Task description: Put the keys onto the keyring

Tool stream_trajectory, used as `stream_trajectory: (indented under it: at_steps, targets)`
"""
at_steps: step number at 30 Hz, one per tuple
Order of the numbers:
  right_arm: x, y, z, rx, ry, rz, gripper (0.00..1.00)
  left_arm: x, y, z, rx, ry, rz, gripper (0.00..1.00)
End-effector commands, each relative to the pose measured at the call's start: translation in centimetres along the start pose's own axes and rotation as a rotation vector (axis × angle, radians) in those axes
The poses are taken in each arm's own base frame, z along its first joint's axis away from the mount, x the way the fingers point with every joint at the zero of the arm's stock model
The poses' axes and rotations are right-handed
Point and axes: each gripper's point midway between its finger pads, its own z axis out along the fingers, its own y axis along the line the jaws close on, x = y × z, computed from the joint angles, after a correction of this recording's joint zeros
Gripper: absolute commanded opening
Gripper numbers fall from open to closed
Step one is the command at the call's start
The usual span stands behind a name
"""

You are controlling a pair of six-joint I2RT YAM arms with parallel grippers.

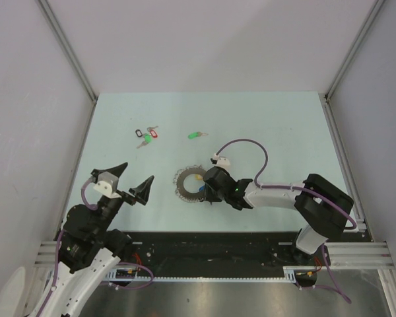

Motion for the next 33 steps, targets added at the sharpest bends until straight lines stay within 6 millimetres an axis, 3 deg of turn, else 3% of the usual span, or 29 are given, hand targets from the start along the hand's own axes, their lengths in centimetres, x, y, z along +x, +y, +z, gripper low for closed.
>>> stream_trajectory:
  at_steps: [1,8,15,26,33]
  targets:
    - [-0.7,0.6,-0.3,-0.011,-0.047,0.011,0.26,-0.5,0.0,0.1,-0.006,-0.027,-0.019,1.00]
    - [-0.5,1.4,0.2,-0.048,-0.043,-0.001,0.26,-0.4,0.0,0.2,-0.001,-0.021,-0.019,1.00]
    - [-1.7,1.6,-0.8,-0.039,-0.096,0.002,0.26,-0.4,0.0,0.1,-0.001,-0.022,-0.017,1.00]
    - [0.5,0.8,0.7,-0.015,-0.022,0.016,0.25,-0.4,-0.1,0.1,0.002,-0.022,-0.020,1.00]
    - [1.0,1.0,1.1,-0.027,-0.004,0.007,0.19,-0.4,-0.2,0.2,0.010,-0.022,-0.019,1.00]
